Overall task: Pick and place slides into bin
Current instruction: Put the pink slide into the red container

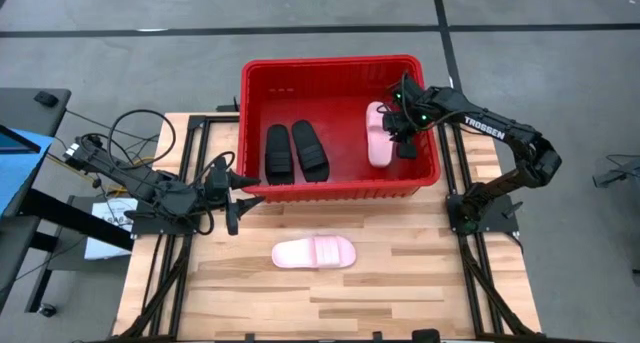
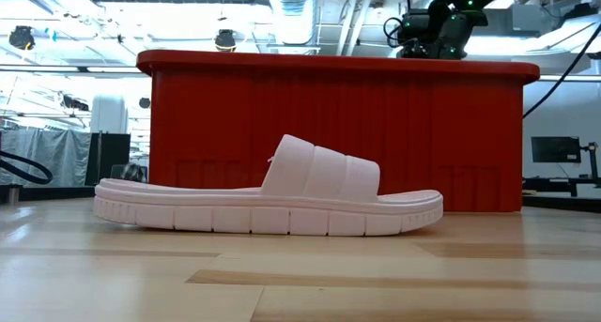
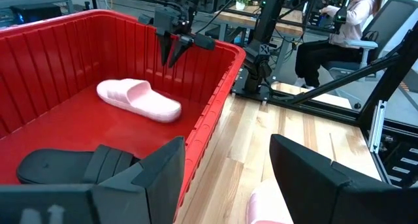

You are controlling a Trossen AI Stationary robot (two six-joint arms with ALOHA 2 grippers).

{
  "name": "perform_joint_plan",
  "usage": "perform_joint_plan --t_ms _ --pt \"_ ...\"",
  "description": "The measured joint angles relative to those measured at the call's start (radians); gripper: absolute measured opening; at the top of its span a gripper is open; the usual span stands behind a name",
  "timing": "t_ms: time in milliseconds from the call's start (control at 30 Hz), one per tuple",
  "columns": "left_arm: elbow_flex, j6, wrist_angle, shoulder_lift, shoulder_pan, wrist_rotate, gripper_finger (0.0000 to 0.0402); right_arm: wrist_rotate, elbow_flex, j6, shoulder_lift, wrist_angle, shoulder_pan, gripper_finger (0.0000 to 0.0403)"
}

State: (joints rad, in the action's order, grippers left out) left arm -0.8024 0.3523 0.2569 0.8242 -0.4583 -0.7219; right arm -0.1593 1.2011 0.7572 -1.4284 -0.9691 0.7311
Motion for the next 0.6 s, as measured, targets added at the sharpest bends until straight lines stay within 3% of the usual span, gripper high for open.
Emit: perform_joint_plan --t_ms 600 --pt "0.0 0.0 0.0 0.0 0.0 0.011 0.0215 0.022 0.001 -0.006 0.016 -0.003 -0.039 0.0075"
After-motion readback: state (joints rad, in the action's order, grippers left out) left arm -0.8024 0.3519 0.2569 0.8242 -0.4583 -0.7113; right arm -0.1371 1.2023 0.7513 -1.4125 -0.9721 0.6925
